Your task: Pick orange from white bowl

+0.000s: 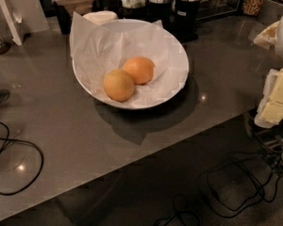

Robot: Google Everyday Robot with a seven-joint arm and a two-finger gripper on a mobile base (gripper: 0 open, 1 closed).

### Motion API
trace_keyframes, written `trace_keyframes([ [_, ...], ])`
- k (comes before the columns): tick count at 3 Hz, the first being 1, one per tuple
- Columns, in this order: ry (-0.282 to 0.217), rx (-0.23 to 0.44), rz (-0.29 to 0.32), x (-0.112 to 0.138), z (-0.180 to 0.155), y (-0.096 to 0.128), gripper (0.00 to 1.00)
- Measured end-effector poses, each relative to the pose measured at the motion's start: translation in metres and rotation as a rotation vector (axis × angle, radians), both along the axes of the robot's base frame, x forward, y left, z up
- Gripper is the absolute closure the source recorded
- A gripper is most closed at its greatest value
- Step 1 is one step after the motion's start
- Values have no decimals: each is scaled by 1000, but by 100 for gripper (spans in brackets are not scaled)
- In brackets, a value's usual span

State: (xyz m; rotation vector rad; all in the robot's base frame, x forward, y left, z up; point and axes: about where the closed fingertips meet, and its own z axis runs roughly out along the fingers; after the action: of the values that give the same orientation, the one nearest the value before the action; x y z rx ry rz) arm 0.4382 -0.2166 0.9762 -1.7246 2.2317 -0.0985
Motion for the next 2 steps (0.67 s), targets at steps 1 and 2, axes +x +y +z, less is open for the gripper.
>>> trace_keyframes([
  [1,0,0,0,0,0,0,0],
  [2,-6,15,23,2,0,5,0],
])
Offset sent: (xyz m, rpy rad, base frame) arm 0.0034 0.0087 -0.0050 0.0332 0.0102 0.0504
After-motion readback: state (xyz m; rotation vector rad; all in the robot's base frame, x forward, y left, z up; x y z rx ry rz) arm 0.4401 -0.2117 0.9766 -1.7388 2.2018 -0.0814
